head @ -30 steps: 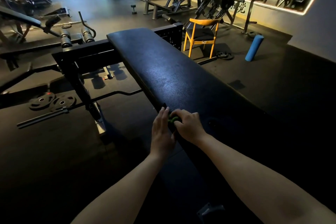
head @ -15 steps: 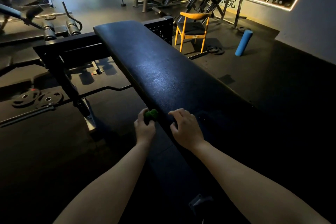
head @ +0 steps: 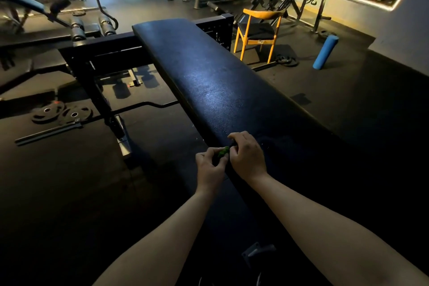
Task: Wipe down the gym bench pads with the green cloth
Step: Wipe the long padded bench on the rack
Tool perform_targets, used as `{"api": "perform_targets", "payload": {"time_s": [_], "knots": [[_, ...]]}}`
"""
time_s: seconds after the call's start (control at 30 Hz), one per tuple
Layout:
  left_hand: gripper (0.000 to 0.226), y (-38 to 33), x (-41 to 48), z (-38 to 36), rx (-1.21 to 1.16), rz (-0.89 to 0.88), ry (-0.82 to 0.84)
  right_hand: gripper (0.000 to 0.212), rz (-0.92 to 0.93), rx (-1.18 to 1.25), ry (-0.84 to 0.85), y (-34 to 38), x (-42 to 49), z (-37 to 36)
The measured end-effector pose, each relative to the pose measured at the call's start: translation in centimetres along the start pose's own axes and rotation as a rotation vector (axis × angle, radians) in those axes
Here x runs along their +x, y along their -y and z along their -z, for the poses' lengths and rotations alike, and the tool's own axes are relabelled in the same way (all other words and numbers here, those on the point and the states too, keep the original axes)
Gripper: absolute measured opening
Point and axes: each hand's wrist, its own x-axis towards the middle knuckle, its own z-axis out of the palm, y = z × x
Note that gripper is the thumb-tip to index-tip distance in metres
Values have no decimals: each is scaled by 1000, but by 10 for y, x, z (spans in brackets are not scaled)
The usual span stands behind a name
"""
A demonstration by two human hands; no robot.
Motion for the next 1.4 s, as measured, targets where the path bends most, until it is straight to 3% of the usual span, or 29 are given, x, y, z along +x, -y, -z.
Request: {"api": "perform_targets", "payload": {"time_s": [0.17,0.27,0.33,0.37,0.43,0.57,0.7,0.93,1.07,1.2,1.4], "knots": [[14,3,-12,7,-45,-25,63,29,-2,-37,11,1,-6,1],[20,1,8,16,-95,-49,-76,22,-37,-53,46,0,-6,2],[12,13,35,17,-122,19,-194,21,-32,-74,101,-2,-6,5],[19,12,44,16,-117,63,-225,23,-6,-94,124,-3,-9,7],[26,-2,48,9,-67,107,-180,29,60,-174,112,-5,-15,11],[16,-16,33,-2,-27,83,-128,35,90,-284,80,-5,-23,13],[7,-6,7,-5,24,19,-81,30,-15,-252,46,-7,-21,10],[35,9,-36,-8,66,-165,35,31,-64,-193,67,-7,-23,16],[21,9,-24,4,79,-212,19,32,-68,-154,110,-10,-23,22],[14,-7,9,1,23,-107,-189,41,-28,-221,117,-14,-33,24],[13,-9,11,-20,77,6,-176,39,-51,-194,48,-14,-35,25]]}}
